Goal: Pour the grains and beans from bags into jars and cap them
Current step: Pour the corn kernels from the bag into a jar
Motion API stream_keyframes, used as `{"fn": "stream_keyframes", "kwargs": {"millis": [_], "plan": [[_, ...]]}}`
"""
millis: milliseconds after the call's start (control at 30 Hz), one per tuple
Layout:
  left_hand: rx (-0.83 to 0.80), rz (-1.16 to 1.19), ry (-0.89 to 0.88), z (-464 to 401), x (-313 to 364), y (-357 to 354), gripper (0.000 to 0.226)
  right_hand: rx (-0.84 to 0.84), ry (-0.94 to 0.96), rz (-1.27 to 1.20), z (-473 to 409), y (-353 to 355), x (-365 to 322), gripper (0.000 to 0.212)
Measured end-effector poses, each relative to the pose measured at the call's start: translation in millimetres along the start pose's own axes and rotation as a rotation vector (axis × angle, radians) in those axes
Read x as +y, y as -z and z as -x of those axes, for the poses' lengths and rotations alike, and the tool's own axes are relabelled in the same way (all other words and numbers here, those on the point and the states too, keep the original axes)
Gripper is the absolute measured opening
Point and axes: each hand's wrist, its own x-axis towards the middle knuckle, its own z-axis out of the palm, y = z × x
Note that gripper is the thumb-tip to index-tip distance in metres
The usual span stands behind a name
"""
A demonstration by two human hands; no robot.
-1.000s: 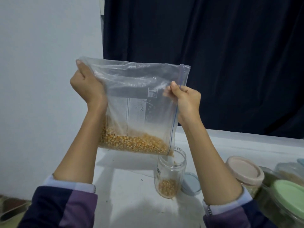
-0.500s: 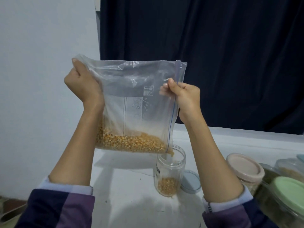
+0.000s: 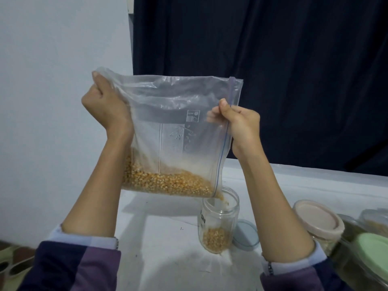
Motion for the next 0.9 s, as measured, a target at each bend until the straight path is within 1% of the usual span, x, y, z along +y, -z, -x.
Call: {"fn": "stream_keyframes", "kwargs": {"millis": [167,267,333,433,533,633,733,833,900], "plan": [[-0.009,-0.007,-0.01,-0.1,2.3,-0.4,0.054,-0.009,-0.003,0.007,0.0,-0.5,0.9,0.022],[-0.031,-0.011,-0.027,1.6,5.7,-2.3,0.054,0.015,0.004,-0.001,0.0,-1.3,0.9,0.022],[-0.031,-0.01,-0.027,3.8,8.2,-3.5,0.054,-0.02,-0.001,0.001,0.4,-2.0,0.8,0.022],[-0.031,-0.02,-0.043,5.8,10.4,-3.3,0.053,-0.005,-0.013,0.004,1.0,0.2,1.0,0.022],[-0.032,-0.016,-0.024,7.9,10.0,-2.6,0.053,-0.069,-0.036,0.046,2.6,1.0,0.1,0.022],[-0.037,-0.017,-0.022,8.9,10.4,-2.3,0.053,-0.022,-0.027,0.008,2.8,2.9,-0.4,0.022],[-0.028,-0.007,-0.011,10.9,10.4,-2.1,0.054,-0.058,-0.029,0.02,2.5,3.5,-1.8,0.022],[-0.032,-0.009,-0.017,12.1,10.5,-2.0,0.053,-0.031,-0.018,0.015,1.7,4.6,-1.3,0.021],[-0.03,-0.005,-0.013,11.4,10.6,-1.5,0.053,-0.073,-0.027,0.026,1.8,4.1,-1.7,0.021]]}}
